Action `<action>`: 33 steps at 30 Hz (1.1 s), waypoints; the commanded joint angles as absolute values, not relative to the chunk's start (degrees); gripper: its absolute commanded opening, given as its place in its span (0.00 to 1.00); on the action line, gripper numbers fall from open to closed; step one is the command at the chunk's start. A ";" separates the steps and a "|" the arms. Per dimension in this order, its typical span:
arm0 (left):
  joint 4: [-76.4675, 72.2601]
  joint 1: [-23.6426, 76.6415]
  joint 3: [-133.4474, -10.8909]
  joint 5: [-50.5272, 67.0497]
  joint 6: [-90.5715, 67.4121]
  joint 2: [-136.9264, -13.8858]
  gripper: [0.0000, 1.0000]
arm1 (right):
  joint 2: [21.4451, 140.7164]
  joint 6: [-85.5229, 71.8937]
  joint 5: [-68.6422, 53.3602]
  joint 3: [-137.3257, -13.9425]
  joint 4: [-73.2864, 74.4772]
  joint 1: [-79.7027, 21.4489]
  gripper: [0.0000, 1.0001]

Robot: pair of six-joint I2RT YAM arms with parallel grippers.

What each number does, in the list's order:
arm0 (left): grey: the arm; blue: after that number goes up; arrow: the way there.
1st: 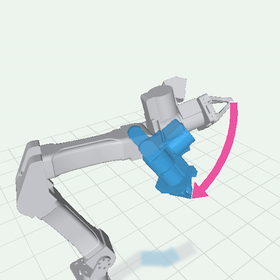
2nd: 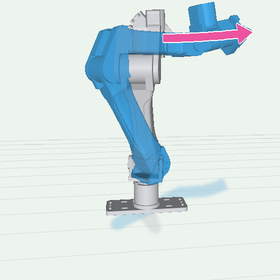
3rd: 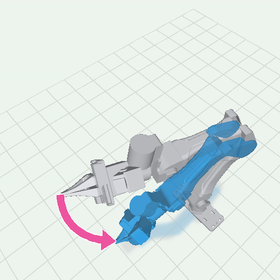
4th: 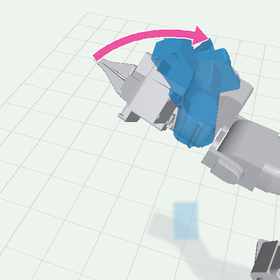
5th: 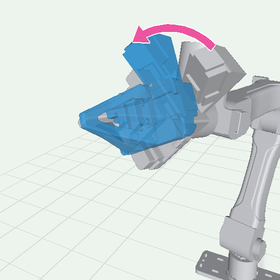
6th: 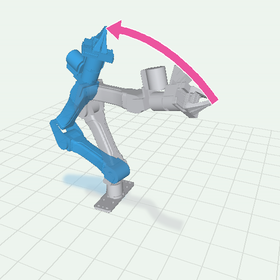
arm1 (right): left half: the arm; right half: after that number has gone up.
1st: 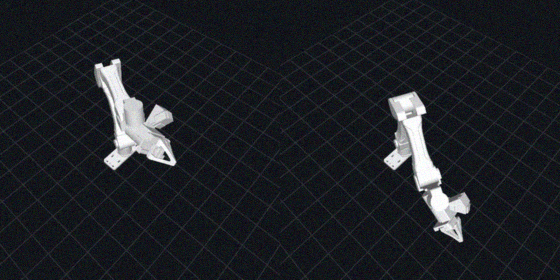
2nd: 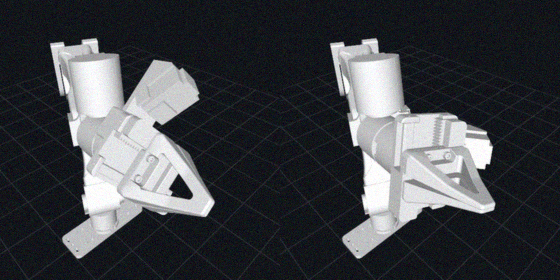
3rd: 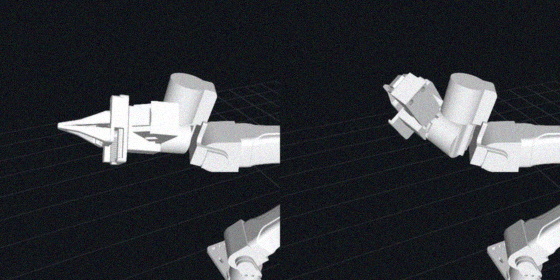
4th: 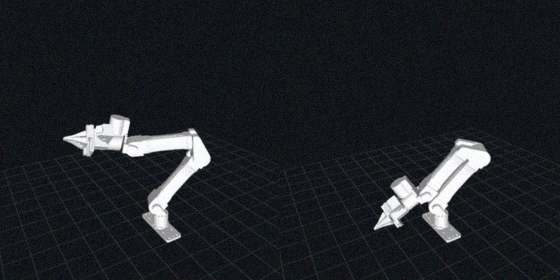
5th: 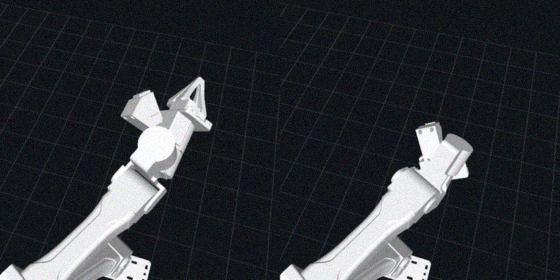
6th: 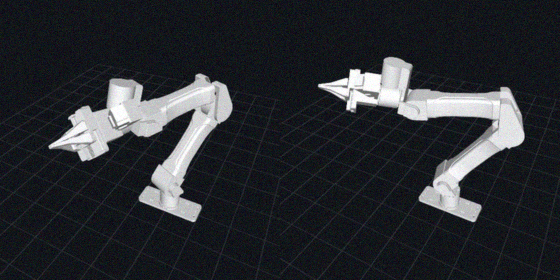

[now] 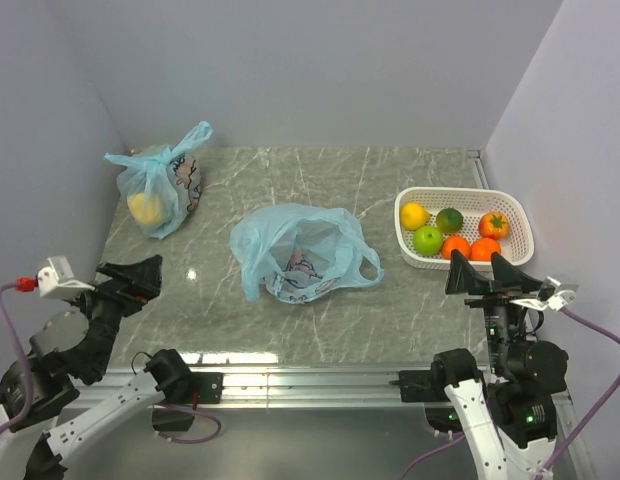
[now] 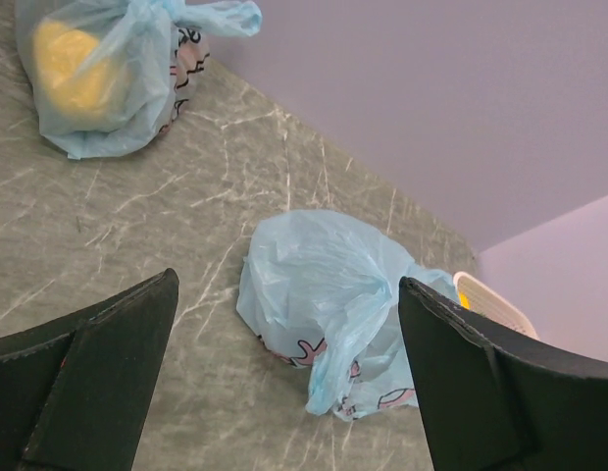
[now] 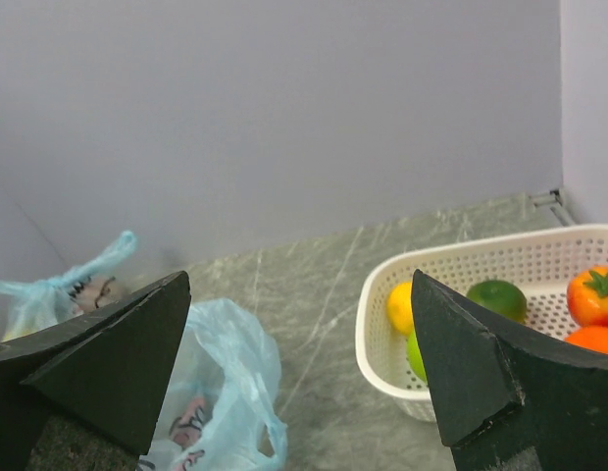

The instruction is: Untie the knot of the plastic bag and take out the fruit

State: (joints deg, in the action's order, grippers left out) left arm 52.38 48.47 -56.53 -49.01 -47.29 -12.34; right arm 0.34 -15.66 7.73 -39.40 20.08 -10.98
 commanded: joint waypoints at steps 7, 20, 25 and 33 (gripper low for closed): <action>48.43 48.52 -51.86 -55.89 -45.70 -3.96 1.00 | -0.70 -13.80 9.93 -38.06 18.37 -12.13 1.00; 47.11 48.51 -49.31 -58.10 -46.05 -3.78 0.99 | -0.26 -14.24 8.88 -36.74 17.14 -12.04 1.00; 47.11 48.52 -48.60 -57.92 -46.41 -3.78 0.99 | -0.44 -14.33 8.79 -36.39 16.96 -12.04 1.00; 45.62 48.52 -48.08 -58.36 -45.44 -4.04 0.99 | -0.70 -14.41 8.79 -36.12 17.14 -12.04 1.00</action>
State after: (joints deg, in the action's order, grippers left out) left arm 47.83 48.47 -48.47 -57.23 -46.52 -3.84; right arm 0.34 -15.05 8.99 -36.27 19.27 -11.64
